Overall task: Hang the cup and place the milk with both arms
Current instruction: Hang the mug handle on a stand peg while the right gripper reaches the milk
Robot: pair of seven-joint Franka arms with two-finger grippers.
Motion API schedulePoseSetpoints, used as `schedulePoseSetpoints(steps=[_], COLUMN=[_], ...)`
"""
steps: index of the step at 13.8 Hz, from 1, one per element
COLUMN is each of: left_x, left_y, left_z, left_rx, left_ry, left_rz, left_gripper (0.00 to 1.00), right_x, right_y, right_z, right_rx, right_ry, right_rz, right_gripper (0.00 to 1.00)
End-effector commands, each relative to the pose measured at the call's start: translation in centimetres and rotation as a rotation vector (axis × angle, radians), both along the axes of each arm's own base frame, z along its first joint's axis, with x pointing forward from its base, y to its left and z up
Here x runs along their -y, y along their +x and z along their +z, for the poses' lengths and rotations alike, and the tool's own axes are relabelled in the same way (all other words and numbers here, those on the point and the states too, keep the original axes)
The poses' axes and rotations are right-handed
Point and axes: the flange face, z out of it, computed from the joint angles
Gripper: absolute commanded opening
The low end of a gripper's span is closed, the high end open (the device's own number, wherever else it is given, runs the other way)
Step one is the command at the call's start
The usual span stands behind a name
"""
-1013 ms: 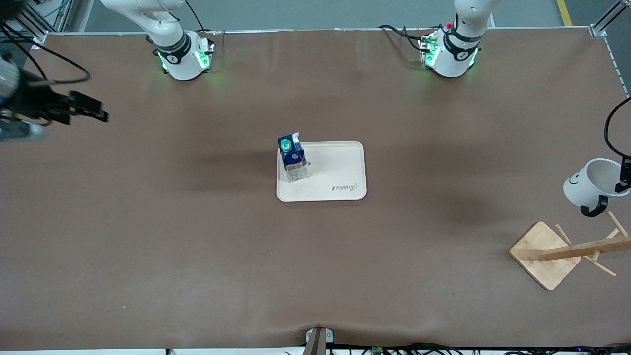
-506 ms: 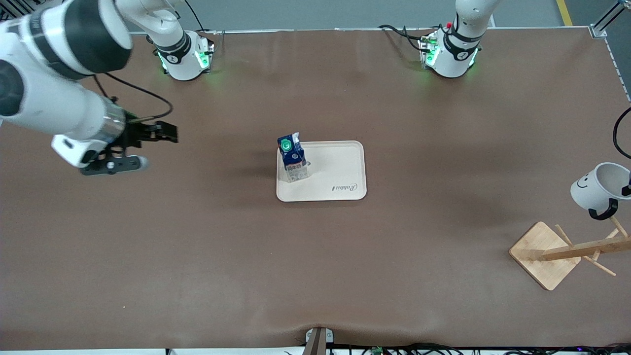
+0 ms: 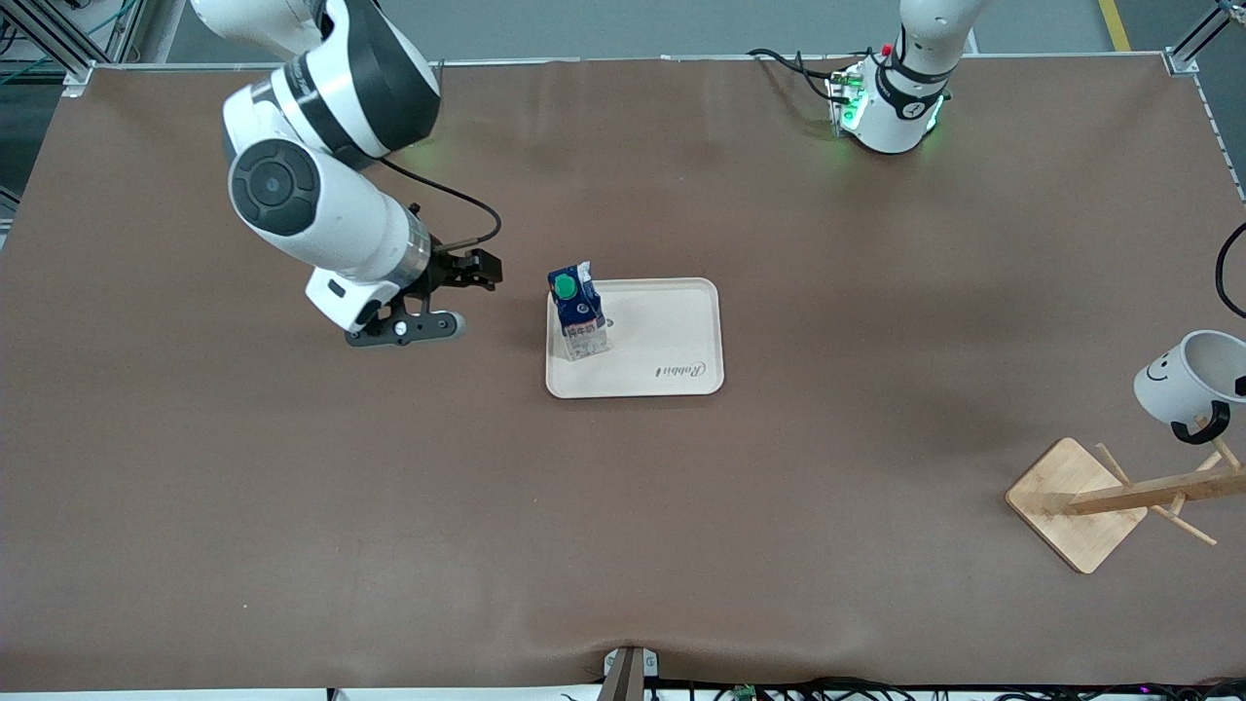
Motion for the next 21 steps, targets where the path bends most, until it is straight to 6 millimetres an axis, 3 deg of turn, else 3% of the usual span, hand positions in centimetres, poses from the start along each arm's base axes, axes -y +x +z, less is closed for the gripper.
schedulePoseSetpoints(steps=[1,3,4,5,6,11,15,21], left_x=[-1.0,-1.1,-1.0,-1.0,-0.9,1.6,6.5,12.8], left_y=[0.6,0.7,0.7,0.8,0.8,0.2,-0.3,-2.2], left_z=[0.0,-0.5,-0.4,-0.1,-0.1,2.9,5.3,9.0], left_rx=[0.03,0.025,0.026,0.031,0.028,0.012,-0.039,-0.1], left_ry=[-0.016,-0.023,-0.025,-0.027,-0.039,-0.045,-0.07,-0.056], left_rz=[-0.008,0.004,0.013,0.026,0.071,0.232,0.362,0.53], left_gripper=[0.0,0.0,0.12,0.61,1.0,1.0,1.0,1.0], right_x=[-4.6,-7.1,-7.9,-8.6,-9.8,-12.6,-13.6,-13.6], right_y=[-1.0,-1.7,-1.9,-2.1,-2.7,-4.5,-5.0,-4.9], right_z=[-2.1,-3.3,-4.0,-4.8,-5.6,-7.2,-8.6,-9.7], right_rx=[0.008,0.023,0.028,0.023,0.021,0.035,0.044,0.063], right_ry=[0.013,0.011,0.012,0.008,0.004,-0.003,-0.016,-0.045], right_rz=[0.004,-0.023,-0.015,-0.006,0.012,0.066,0.108,0.199], right_gripper=[1.0,1.0,1.0,1.0,1.0,1.0,1.0,1.0])
